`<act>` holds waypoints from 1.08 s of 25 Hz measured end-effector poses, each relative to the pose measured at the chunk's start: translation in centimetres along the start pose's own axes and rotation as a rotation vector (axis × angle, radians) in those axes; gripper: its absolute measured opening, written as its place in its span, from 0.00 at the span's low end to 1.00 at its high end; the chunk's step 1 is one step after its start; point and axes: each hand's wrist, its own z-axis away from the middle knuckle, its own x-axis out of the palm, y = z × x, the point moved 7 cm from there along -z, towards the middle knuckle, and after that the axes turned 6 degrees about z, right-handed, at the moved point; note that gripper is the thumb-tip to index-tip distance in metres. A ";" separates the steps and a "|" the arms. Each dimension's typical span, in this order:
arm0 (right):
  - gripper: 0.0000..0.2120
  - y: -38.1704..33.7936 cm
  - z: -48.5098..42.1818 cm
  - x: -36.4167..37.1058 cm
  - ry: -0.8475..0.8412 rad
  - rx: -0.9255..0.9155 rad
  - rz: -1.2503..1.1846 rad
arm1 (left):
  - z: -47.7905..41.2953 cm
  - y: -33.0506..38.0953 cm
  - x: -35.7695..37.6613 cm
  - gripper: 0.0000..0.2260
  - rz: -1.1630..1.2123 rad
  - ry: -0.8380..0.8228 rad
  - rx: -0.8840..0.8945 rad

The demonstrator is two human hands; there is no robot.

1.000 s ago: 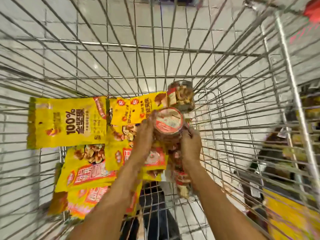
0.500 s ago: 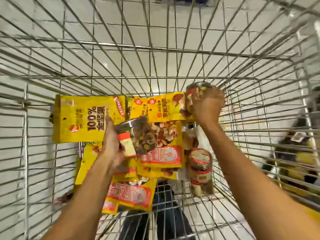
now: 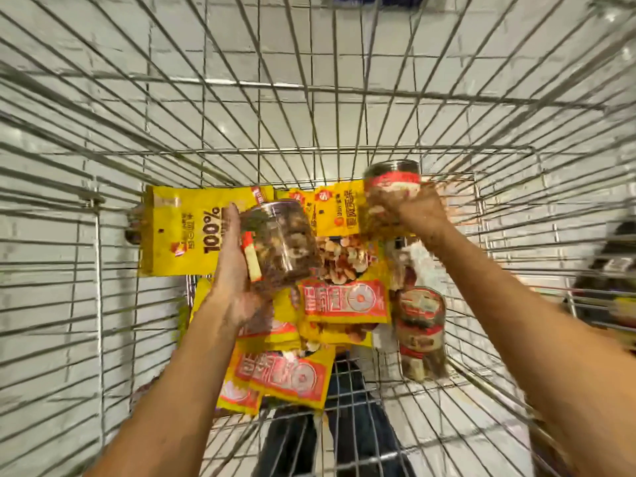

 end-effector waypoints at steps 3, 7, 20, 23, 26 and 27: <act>0.08 -4.7 6.6 -1.0 -0.042 -0.069 -0.227 | 4.3 2.6 3.3 0.31 -0.062 -0.104 0.024; 0.13 -10.6 19.9 -6.5 -0.137 -0.250 -0.613 | 13.9 5.8 10.2 0.30 -0.221 -0.275 0.059; 0.32 6.4 50.8 -28.9 0.523 -0.436 -1.234 | 36.7 -15.4 28.8 0.30 -0.450 -0.876 -0.271; 0.35 14.3 56.8 -33.1 0.703 -0.401 -1.279 | 40.7 -25.7 31.6 0.28 -0.585 -0.982 -0.334; 0.28 21.0 60.7 -36.8 0.806 -0.416 -1.397 | 43.2 -34.6 33.3 0.26 -0.671 -0.991 -0.322; 0.25 23.1 61.7 -38.3 0.832 -0.430 -1.445 | 43.9 -37.6 33.9 0.26 -0.686 -0.992 -0.318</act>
